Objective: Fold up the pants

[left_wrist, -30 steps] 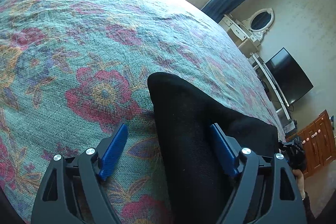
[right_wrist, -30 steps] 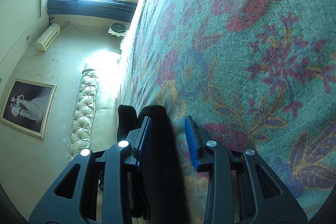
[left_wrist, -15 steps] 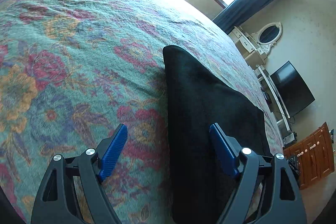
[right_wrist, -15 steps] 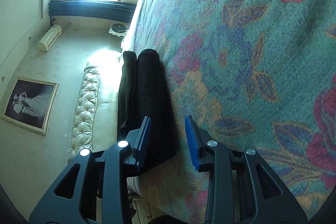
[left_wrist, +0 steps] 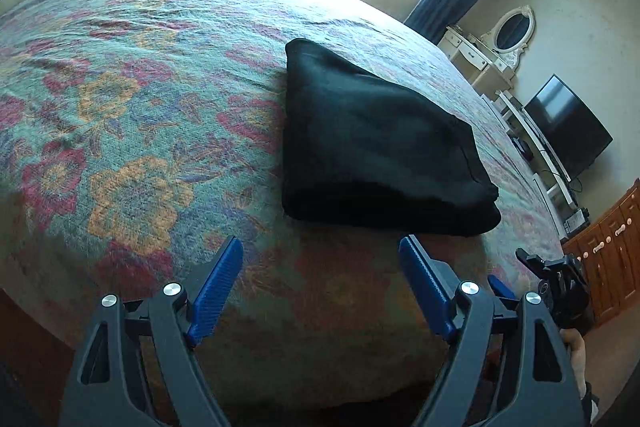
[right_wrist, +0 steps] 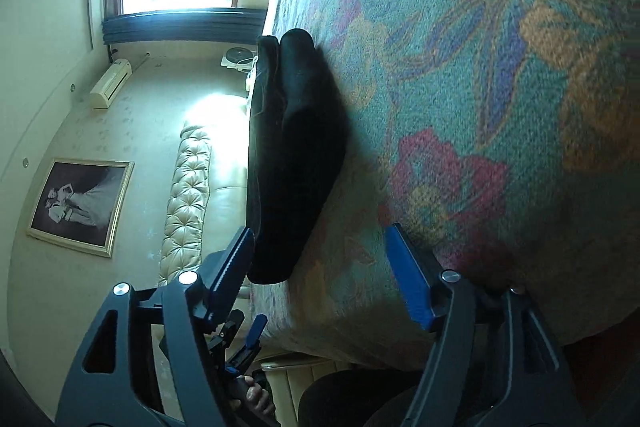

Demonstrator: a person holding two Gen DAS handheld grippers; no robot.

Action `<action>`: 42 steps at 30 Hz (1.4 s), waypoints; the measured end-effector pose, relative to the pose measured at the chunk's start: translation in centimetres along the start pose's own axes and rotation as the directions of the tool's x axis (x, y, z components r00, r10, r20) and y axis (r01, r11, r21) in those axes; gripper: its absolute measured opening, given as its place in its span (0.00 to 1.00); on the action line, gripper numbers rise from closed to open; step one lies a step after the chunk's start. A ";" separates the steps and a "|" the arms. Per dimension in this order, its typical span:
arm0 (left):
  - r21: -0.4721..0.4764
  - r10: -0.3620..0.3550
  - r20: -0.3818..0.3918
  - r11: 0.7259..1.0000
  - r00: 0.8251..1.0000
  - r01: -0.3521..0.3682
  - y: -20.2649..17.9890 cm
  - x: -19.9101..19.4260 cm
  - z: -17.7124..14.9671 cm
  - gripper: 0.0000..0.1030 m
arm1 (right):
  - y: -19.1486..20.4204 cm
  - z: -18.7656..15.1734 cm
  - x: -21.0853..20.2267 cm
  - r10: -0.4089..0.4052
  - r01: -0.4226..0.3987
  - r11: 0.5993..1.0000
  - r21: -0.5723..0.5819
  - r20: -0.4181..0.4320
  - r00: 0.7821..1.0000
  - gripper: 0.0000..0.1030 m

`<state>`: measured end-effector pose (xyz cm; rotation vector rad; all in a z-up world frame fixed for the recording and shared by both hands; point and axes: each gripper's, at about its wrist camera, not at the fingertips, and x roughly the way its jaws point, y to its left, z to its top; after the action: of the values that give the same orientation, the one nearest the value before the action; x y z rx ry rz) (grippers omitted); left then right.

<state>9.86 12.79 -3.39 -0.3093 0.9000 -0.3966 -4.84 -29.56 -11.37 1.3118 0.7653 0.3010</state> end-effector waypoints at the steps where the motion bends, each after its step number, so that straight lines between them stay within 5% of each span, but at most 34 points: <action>1: 0.012 0.003 0.008 1.000 1.000 -0.003 -0.7 -0.3 -0.4 0.77 | 0.5 -0.5 0.1 -0.027 0.027 0.999 -0.025 0.001 1.000 0.67; 7: 0.073 0.024 0.040 0.997 0.999 -0.027 -3.8 -1.5 -2.3 0.77 | 4.6 -3.8 1.0 -0.246 0.249 0.933 -0.259 0.045 0.968 0.67; 13: 0.126 0.060 0.050 0.990 0.997 -0.066 -4.8 -1.2 -3.0 0.81 | 9.1 -8.0 2.8 -0.446 0.475 0.718 -0.509 0.188 0.875 0.69; 16: 0.165 0.097 0.061 0.981 0.993 -0.105 -5.4 -1.1 -3.3 0.81 | 10.9 -9.5 3.2 -0.488 0.548 0.611 -0.571 0.274 0.829 0.81; 22: 0.216 0.171 0.120 0.957 0.978 -0.194 -6.7 -1.6 -3.5 0.81 | 13.3 -11.0 3.5 -0.494 0.609 0.479 -0.633 0.379 0.782 0.81; 26: 0.235 0.234 0.152 0.935 0.960 -0.265 -7.3 -1.9 -3.5 0.81 | 13.9 -11.4 3.6 -0.487 0.614 0.439 -0.656 0.400 0.776 0.82; 32: 0.235 0.219 0.159 0.939 0.963 -0.252 -7.7 -2.3 -3.8 0.82 | 14.5 -12.2 3.5 -0.481 0.627 0.395 -0.672 0.430 0.764 0.82; 42: 0.245 0.236 0.177 0.930 0.955 -0.275 -8.4 -2.7 -3.9 0.83 | 14.6 -12.0 3.1 -0.480 0.639 0.390 -0.663 0.446 0.756 0.82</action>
<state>3.52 6.23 -0.27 0.0302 0.7216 -0.2452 -7.28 -14.81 0.63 0.1521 0.7413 -0.0649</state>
